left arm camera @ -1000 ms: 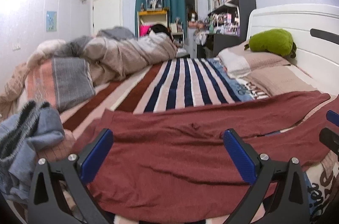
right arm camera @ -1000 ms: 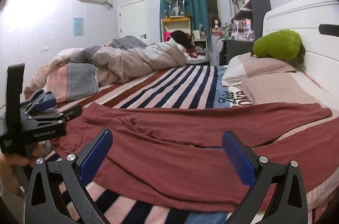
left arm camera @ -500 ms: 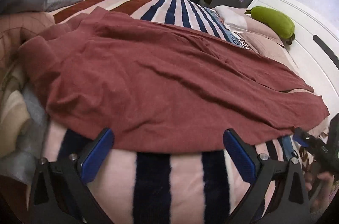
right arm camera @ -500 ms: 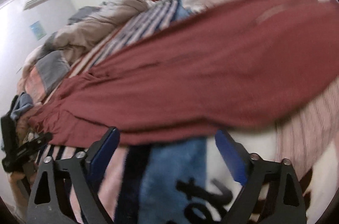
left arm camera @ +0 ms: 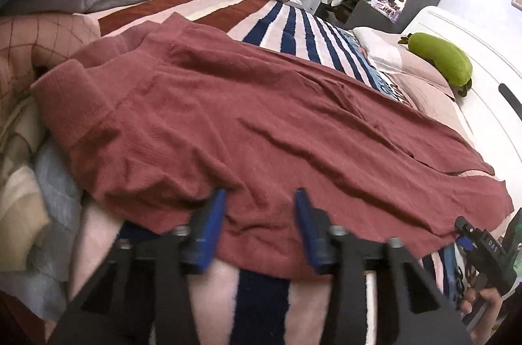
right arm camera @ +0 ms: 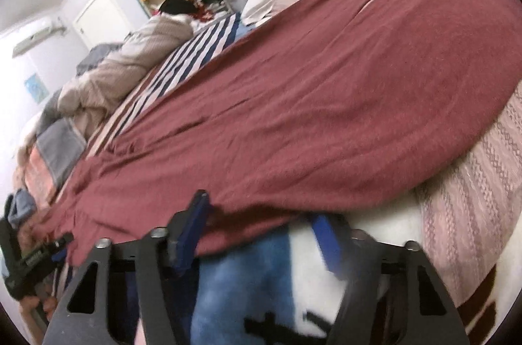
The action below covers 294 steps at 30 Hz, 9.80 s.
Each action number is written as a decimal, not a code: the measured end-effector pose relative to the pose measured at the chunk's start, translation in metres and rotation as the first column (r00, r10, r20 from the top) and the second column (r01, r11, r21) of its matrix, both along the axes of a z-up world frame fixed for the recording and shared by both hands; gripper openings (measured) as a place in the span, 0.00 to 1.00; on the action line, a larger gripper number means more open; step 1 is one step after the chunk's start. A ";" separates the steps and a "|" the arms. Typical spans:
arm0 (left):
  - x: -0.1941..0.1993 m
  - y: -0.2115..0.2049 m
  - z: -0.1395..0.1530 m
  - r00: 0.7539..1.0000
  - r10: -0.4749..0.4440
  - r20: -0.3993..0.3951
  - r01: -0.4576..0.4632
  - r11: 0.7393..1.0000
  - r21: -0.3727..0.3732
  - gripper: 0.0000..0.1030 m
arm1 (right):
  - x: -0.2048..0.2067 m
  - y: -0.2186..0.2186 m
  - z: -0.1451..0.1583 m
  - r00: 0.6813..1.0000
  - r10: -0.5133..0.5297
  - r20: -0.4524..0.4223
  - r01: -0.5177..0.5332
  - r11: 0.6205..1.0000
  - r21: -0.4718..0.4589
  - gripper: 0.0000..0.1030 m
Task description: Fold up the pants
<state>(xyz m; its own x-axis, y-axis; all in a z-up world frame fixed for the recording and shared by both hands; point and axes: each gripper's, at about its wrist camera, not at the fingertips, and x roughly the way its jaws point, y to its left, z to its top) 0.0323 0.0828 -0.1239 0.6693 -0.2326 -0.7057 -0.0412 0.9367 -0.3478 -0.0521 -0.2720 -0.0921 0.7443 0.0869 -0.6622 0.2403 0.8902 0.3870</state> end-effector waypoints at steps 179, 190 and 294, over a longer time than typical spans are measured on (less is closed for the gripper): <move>0.157 -0.145 0.035 0.903 -0.371 0.215 0.295 0.902 0.316 0.64 | 0.028 -0.094 0.081 0.970 0.012 -0.242 -0.194 0.638 -0.745 0.78; 0.161 -0.141 0.033 0.911 -0.353 0.212 0.283 0.911 0.301 0.64 | 0.069 -0.105 0.086 0.961 0.010 -0.276 -0.219 0.636 -0.740 0.54; 0.263 -0.186 0.008 0.916 -0.389 -0.092 0.399 0.872 0.283 0.48 | 0.222 -0.096 0.032 0.887 0.276 -0.371 -0.405 0.851 -0.335 0.07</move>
